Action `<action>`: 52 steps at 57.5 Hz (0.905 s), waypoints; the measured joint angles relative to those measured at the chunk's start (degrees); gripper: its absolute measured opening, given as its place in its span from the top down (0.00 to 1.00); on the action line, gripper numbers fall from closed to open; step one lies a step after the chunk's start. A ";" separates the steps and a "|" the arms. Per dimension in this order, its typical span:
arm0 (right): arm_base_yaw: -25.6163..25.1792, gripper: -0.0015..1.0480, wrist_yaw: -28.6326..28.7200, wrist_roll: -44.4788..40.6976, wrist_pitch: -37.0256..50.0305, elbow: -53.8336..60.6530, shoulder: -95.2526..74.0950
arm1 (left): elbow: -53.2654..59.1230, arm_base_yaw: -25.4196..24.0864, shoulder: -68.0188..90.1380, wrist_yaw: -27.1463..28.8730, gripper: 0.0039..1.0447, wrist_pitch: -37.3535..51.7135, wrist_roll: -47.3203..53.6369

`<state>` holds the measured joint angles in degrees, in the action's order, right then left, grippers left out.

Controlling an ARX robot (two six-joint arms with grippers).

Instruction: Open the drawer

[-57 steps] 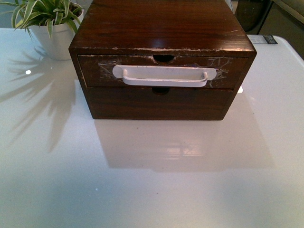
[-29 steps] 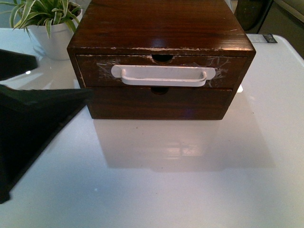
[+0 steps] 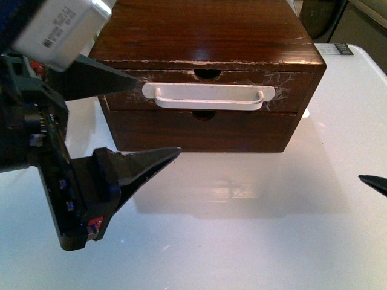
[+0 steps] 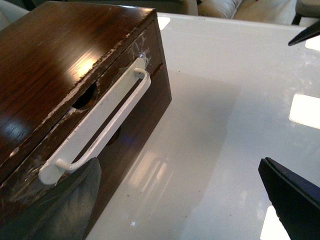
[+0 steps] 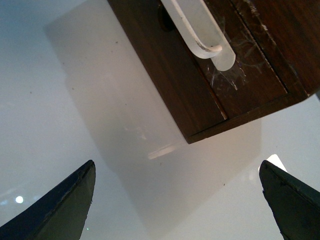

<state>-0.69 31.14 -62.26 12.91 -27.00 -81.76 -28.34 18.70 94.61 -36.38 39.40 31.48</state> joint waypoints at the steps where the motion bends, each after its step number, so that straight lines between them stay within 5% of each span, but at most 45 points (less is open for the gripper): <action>1: 0.07 0.09 -0.15 -0.57 0.02 -0.31 -0.48 | -0.37 0.00 0.42 -0.11 0.08 -0.22 0.55; 25: 5.22 0.09 -2.21 -12.68 -1.42 -10.99 -14.84 | -15.08 0.39 13.73 -2.49 0.08 -9.60 15.15; 52: 9.64 0.09 -4.09 -15.80 -1.11 -19.19 -23.96 | -25.51 -0.50 21.99 -2.49 0.08 -17.62 21.79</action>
<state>8.95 27.05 -78.06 11.79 -46.19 -105.71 -53.84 18.20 116.60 -38.87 21.78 53.28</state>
